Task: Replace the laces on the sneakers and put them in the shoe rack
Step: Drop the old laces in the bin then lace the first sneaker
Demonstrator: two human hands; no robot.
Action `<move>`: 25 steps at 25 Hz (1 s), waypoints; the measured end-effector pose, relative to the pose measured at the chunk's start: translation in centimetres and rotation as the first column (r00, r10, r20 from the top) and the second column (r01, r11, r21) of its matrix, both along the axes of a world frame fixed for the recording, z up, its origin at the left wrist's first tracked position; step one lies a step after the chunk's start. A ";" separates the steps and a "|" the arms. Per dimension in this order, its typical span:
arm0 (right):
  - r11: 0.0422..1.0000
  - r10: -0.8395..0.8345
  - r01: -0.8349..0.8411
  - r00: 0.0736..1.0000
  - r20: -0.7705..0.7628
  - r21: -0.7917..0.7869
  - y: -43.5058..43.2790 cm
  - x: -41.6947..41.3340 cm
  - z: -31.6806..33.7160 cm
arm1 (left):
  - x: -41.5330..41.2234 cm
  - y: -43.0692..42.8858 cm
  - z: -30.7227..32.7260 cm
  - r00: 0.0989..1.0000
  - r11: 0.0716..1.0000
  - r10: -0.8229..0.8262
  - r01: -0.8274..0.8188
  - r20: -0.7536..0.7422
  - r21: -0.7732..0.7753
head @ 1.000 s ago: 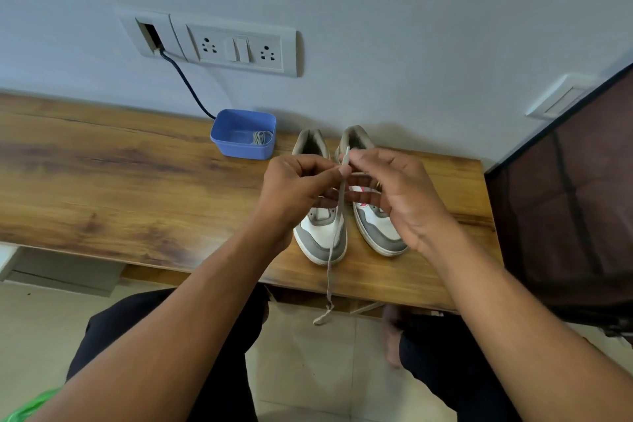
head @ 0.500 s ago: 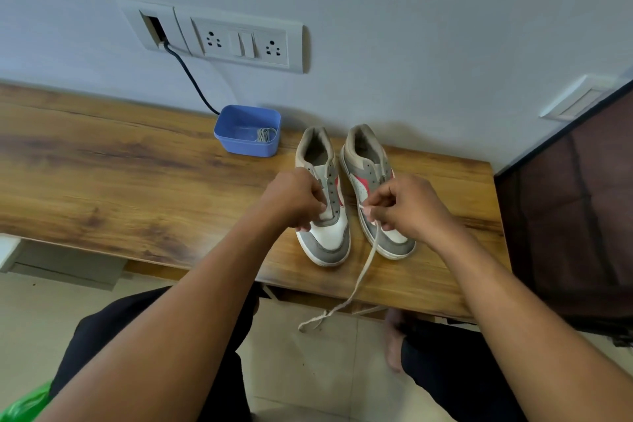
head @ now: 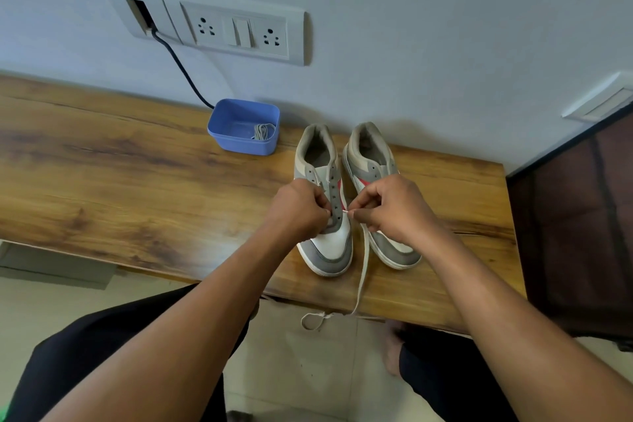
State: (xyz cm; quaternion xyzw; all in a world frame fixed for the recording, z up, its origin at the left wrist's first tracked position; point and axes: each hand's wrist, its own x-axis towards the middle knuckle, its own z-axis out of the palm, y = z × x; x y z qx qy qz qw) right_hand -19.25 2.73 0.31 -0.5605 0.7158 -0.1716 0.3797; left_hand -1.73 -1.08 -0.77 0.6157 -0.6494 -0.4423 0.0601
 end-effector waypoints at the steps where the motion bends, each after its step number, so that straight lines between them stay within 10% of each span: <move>1: 1.000 -0.015 0.015 1.000 0.023 0.015 0.0 0.2 -0.2 | 0.0 -0.2 0.0 1.000 1.000 -0.002 0.002 0.003 0.028; 25: 0.969 -0.208 0.223 0.968 -0.138 0.105 -0.1 4.1 -1.8 | 0.1 0.0 -1.3 1.000 0.999 0.019 -0.019 -0.015 -0.030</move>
